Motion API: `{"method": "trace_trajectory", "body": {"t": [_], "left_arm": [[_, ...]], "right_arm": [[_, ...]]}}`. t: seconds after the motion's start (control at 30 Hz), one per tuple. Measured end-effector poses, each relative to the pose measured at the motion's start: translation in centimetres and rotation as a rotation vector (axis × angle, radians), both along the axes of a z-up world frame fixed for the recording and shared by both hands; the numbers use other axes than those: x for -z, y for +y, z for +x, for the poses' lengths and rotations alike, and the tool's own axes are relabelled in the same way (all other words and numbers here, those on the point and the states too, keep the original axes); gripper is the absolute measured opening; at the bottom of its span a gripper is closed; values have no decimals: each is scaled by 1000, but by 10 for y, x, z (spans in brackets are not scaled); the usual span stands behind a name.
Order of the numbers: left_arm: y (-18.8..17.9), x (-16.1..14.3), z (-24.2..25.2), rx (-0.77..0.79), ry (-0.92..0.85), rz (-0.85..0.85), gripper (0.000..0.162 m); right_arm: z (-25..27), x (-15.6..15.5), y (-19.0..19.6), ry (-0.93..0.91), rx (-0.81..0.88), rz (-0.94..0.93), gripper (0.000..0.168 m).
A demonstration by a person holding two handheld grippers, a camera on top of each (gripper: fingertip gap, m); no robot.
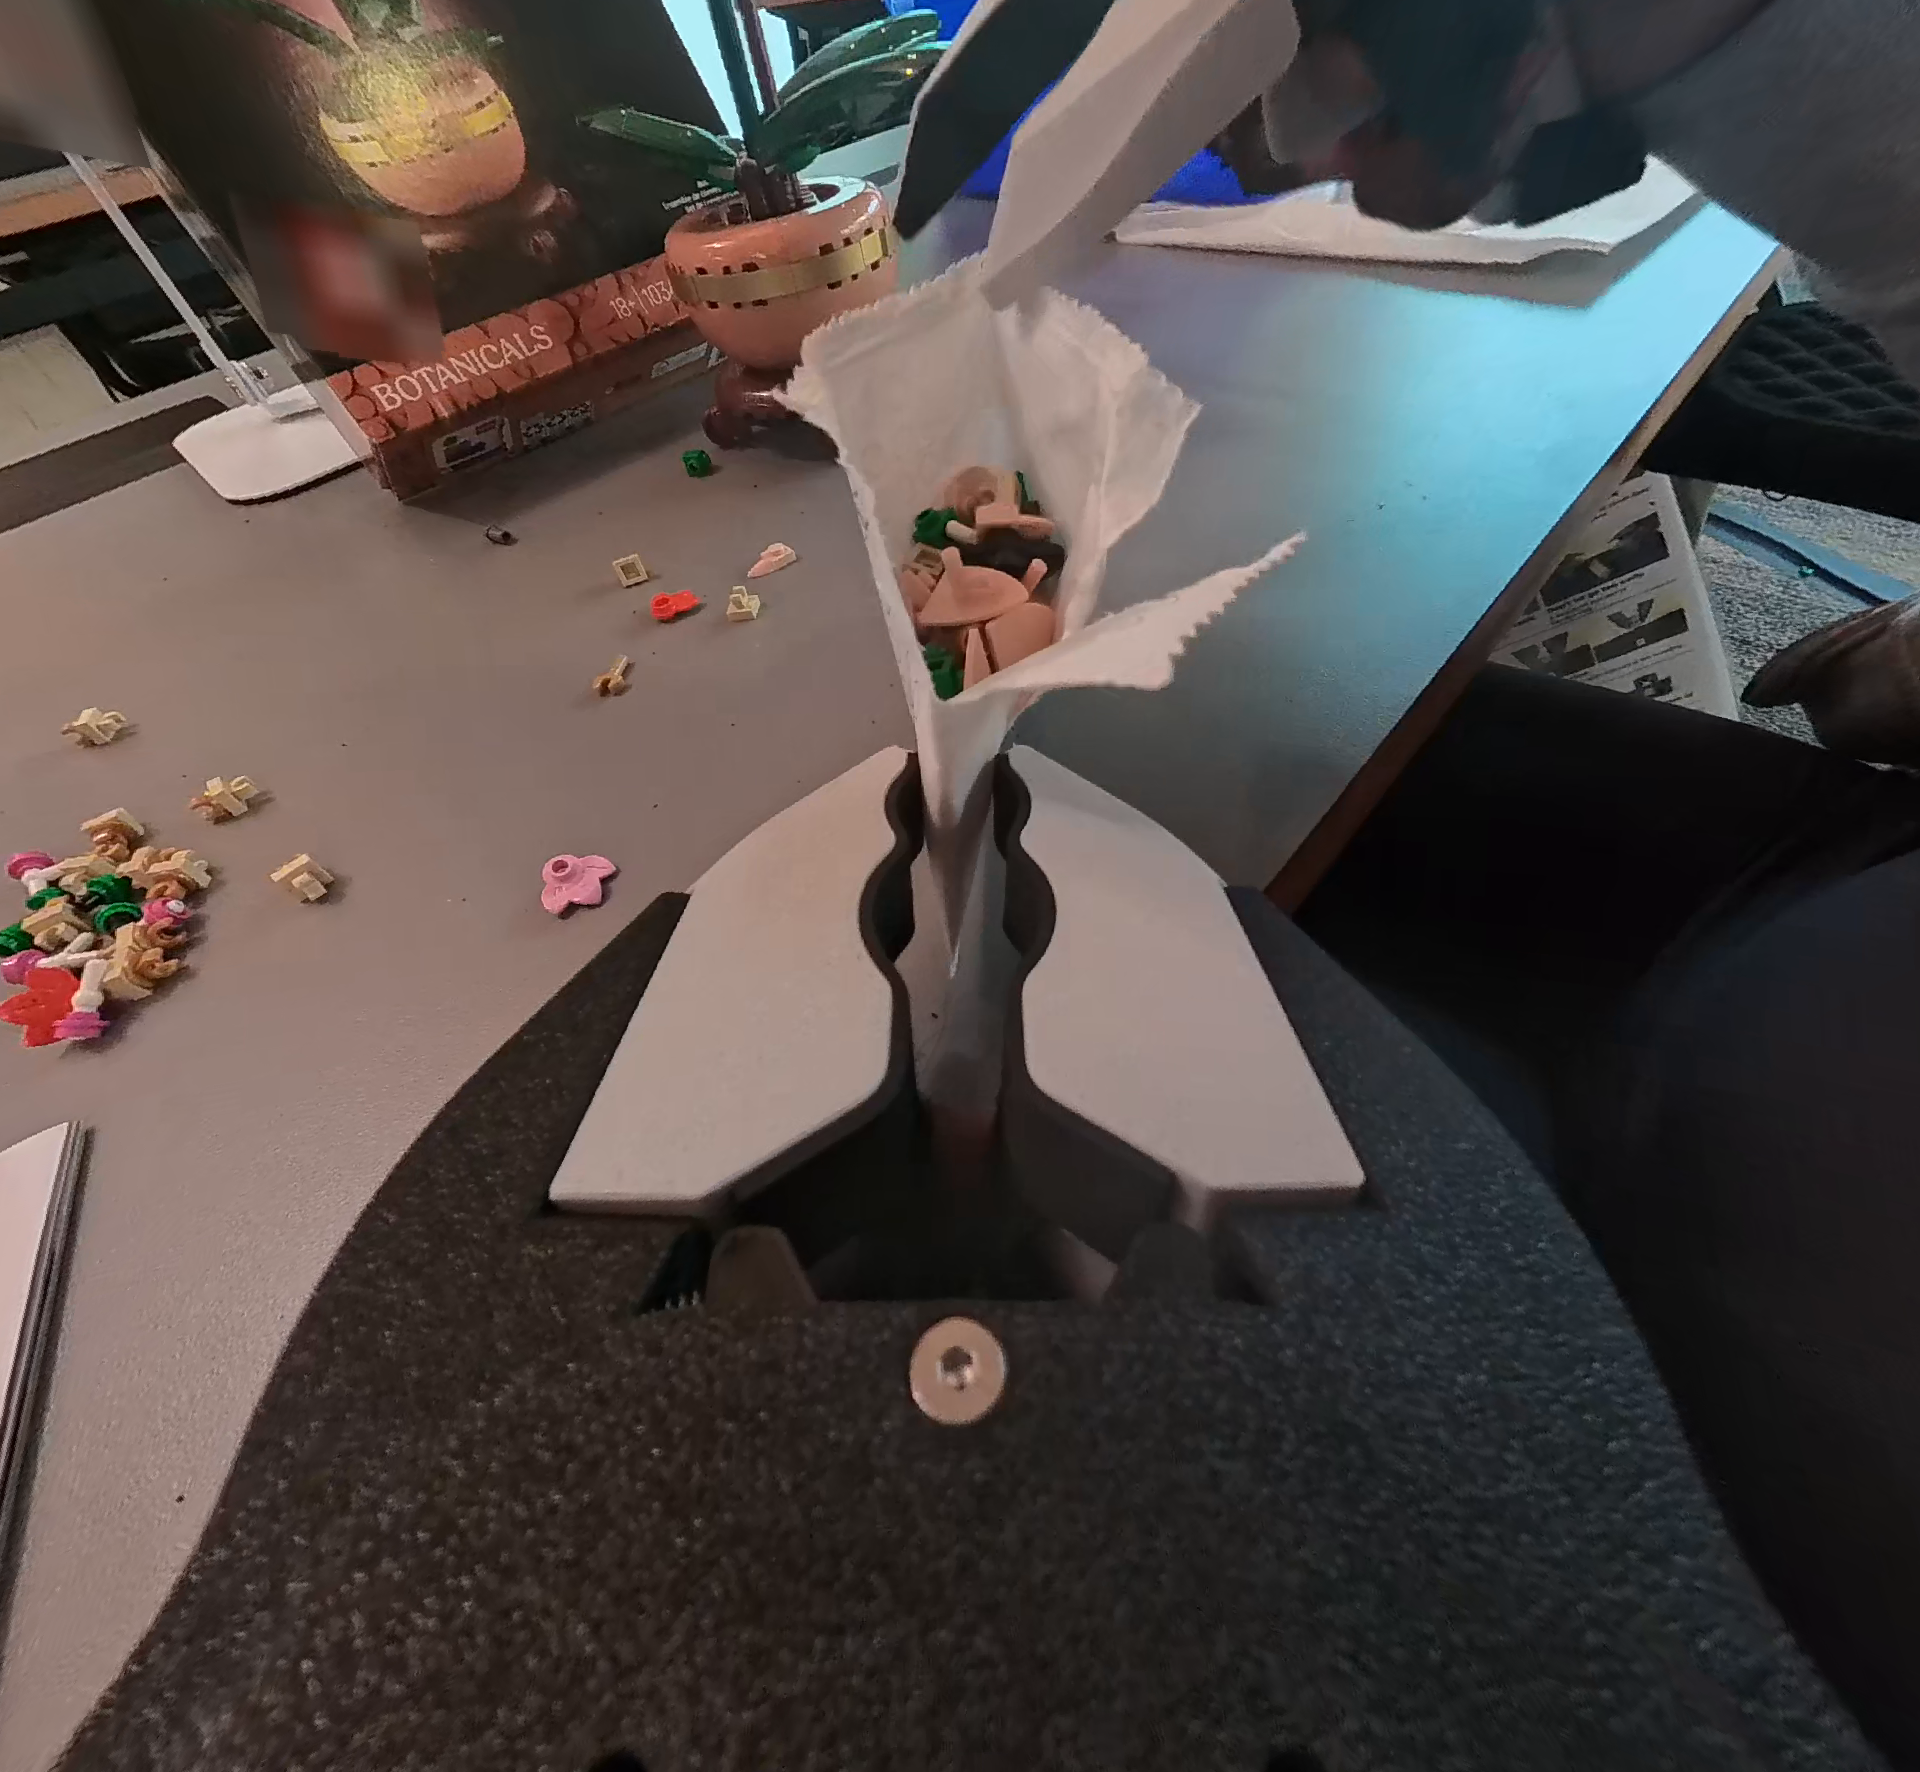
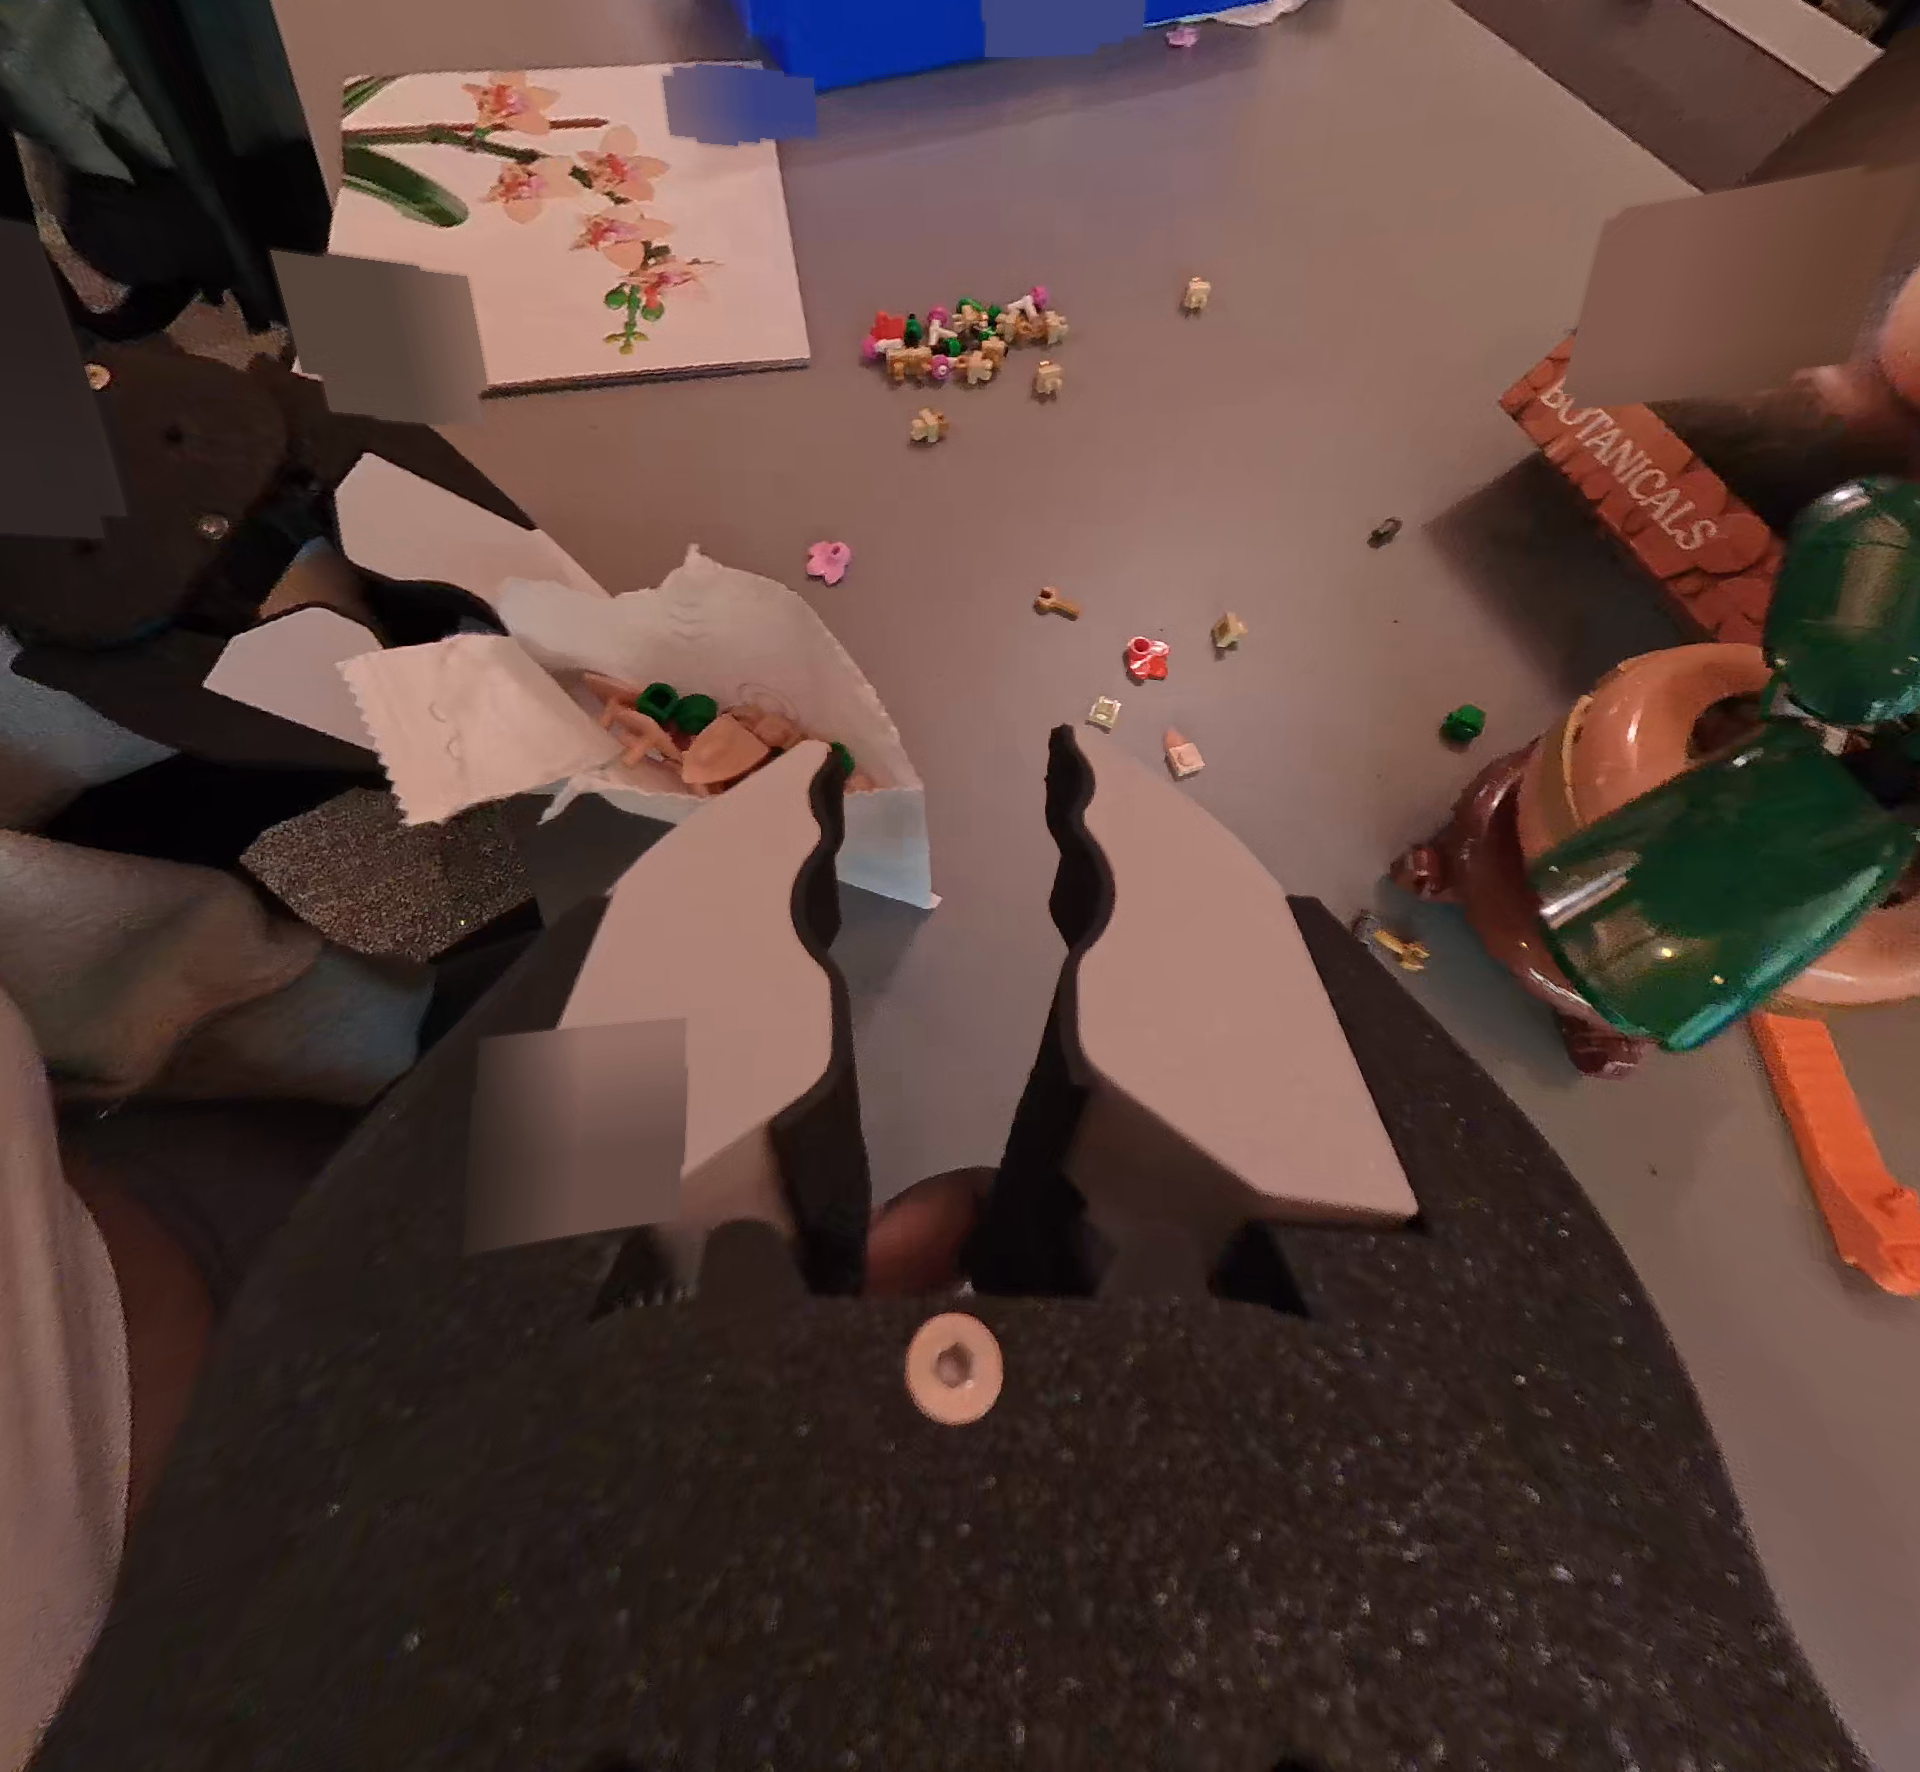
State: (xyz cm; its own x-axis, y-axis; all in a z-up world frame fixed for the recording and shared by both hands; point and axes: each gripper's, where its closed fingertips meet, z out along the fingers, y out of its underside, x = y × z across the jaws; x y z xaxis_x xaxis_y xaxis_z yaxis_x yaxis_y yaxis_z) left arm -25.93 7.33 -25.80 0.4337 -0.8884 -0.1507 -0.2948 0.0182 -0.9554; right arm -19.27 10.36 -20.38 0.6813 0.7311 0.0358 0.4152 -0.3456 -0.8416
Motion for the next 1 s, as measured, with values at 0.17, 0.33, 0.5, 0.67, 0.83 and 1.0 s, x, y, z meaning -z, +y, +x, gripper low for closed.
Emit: {"method": "trace_trajectory", "body": {"t": [0.17,0.33,0.5,0.67,0.83,1.0], "left_arm": [[0,0,0,0,-2,0,12],[1,-1,-1,3,-14,-15,12],[0,-1,-1,3,-16,-17,12],[0,-2,-2,5,-21,-21,12],[-1,-2,-2,6,-32,-29,12],[-1,-2,-2,7,-35,-33,12]], "right_arm": [[13,-6,1,55,9,17,35],[139,3,27,-24,384,97,31],[288,7,49,9,919,93,25],[322,31,80,0,1075,88,5],[373,37,62,-273,1228,70,2],[405,35,41,-257,1264,17,5]]}}
